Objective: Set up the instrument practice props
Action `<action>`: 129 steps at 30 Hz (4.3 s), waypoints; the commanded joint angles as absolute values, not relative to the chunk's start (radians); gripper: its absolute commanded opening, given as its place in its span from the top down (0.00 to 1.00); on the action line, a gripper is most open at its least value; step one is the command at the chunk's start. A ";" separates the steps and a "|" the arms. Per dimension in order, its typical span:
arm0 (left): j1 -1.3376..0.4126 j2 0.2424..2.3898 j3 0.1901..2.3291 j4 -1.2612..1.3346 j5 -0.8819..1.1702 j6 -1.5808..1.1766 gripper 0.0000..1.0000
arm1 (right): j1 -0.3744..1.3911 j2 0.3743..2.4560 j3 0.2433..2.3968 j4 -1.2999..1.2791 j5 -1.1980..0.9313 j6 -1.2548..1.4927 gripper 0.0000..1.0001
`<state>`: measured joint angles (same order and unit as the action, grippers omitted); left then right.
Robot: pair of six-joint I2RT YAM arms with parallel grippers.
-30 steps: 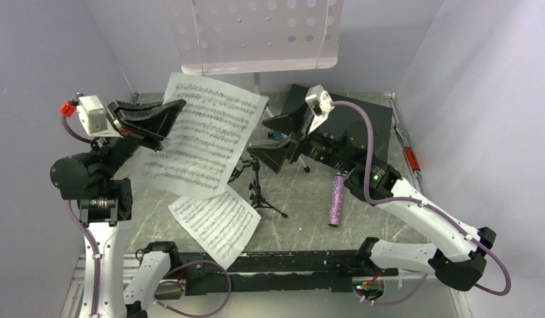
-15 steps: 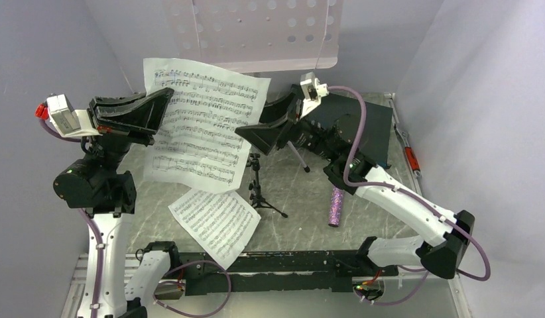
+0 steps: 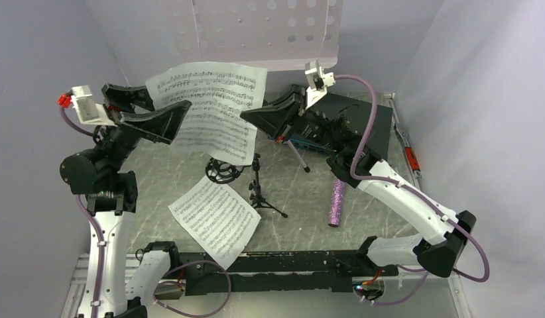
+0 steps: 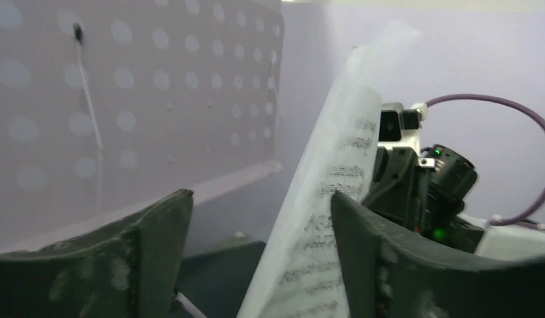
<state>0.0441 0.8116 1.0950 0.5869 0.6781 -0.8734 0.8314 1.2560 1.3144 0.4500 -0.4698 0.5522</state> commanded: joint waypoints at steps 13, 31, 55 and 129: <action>0.042 0.928 1.375 -0.128 1.134 -0.266 0.22 | 0.734 1.282 1.734 -0.178 -0.568 0.222 1.00; 0.041 0.978 1.355 0.100 1.128 -0.398 0.96 | 0.707 1.403 1.836 -0.140 -0.628 0.257 0.98; 0.041 1.130 1.584 0.248 1.113 -0.545 0.97 | 0.649 1.525 1.972 -0.004 -0.705 0.264 0.26; 0.039 1.479 1.931 0.065 0.835 -0.676 0.39 | 0.592 1.540 2.138 -0.022 -0.266 0.238 1.00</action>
<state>0.0441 1.5024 1.9327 -0.0502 0.7990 -0.6270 0.5961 1.5337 2.0975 -0.0807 -0.2955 0.2211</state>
